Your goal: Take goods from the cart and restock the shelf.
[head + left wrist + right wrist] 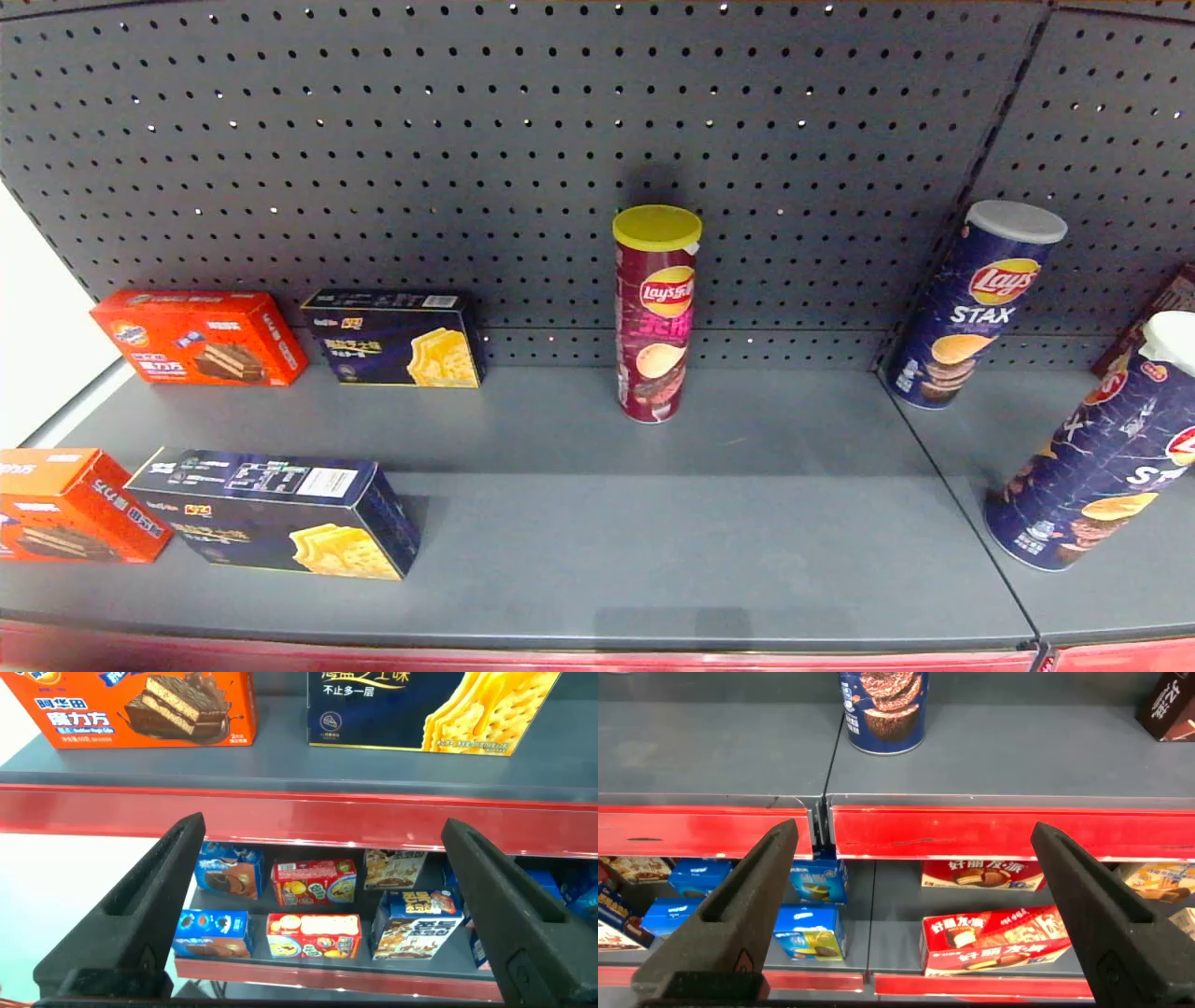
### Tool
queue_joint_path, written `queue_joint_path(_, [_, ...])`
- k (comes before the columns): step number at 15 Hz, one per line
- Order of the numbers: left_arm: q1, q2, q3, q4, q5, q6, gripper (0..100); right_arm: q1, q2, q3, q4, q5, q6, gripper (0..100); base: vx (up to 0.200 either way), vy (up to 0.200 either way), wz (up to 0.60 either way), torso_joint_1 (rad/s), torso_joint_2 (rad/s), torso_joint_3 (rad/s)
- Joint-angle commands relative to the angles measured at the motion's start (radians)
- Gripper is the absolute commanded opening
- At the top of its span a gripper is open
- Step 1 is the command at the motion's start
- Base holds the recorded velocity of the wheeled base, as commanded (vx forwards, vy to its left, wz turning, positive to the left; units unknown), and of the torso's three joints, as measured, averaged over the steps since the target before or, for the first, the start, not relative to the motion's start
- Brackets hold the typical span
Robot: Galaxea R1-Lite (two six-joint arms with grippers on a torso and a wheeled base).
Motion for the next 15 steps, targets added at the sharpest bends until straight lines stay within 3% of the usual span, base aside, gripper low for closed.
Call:
queue_joint_path(1, [0.002,0.0,0.0,0.0,0.001,-0.001,100,0.0,0.002,0.0,0.0,0.0,0.0,100,0.0,0.0,0.0,0.0,0.0,0.0])
queue_joint_path(9, [0.0,0.0,0.0,0.0,-0.001,-0.001,100,-0.001,0.002,0.0,0.0,0.0,0.0,100,0.0,0.0,0.0,0.0,0.0,0.0])
queue_joint_path(15, [0.0,0.001,0.0,0.0,-0.002,0.001,100,0.0,0.002,0.0,0.0,0.0,0.001,100,0.0,0.0,0.6,0.006,0.0,0.005])
